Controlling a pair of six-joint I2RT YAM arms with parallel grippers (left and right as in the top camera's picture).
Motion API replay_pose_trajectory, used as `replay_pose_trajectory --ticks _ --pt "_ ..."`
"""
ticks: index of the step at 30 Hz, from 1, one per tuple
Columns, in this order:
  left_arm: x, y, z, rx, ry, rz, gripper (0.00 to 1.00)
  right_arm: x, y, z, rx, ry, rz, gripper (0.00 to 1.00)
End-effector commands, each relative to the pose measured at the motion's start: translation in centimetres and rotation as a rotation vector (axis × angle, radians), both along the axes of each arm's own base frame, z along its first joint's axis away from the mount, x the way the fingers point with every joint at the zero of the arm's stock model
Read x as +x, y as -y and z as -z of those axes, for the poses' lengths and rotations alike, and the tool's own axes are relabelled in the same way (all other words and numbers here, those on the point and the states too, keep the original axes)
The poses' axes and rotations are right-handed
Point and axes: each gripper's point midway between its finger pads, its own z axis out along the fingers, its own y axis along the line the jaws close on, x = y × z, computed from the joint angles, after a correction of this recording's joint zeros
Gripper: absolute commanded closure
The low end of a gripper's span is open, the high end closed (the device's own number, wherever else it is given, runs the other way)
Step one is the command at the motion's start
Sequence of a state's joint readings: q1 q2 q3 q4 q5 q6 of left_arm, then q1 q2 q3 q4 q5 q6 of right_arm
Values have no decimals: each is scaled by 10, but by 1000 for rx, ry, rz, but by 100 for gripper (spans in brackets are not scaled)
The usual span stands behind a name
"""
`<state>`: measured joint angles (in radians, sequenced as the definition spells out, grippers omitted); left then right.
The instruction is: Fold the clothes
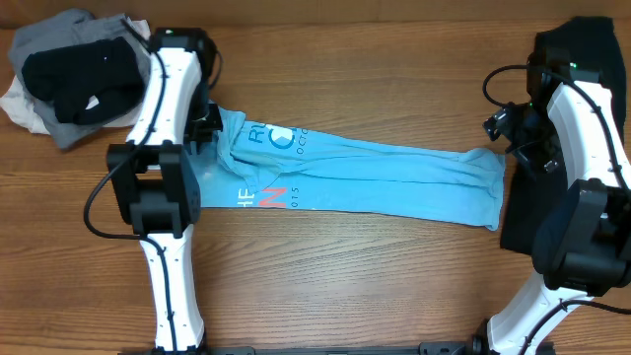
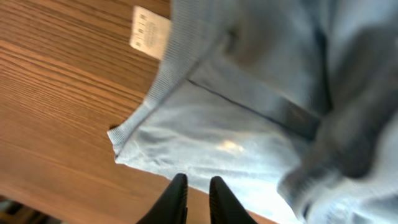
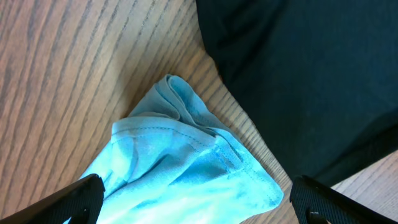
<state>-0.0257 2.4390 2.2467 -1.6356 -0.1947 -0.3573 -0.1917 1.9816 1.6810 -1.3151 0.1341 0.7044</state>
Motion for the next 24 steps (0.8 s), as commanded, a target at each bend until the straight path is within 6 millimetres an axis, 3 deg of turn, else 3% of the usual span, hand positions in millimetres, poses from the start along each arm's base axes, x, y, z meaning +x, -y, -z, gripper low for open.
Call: replay_pose_trajectory --ticks 1,3,5,8,10,17,24 --pt "14 7 -3 -53 69 -43 86 2 -2 -4 1 22 -9 0" --pt "25 12 -6 -73 112 -39 85 4 -3 -4 -1 27 -14 0" --pt "38 24 -11 -151 163 1 74 6 -6 -4 -2 33 -21 0" --pt "55 48 -18 -307 233 72 21 9 -10 -4 -3 41 -33 0" --pt "62 59 -19 -396 260 118 13 11 -13 -4 -4 48 -42 0" --pt "60 43 -4 -371 236 97 17 15 -17 -5 -6 58 -54 0" --pt "61 41 1 -369 230 113 25 15 -17 -5 -6 59 -54 0"
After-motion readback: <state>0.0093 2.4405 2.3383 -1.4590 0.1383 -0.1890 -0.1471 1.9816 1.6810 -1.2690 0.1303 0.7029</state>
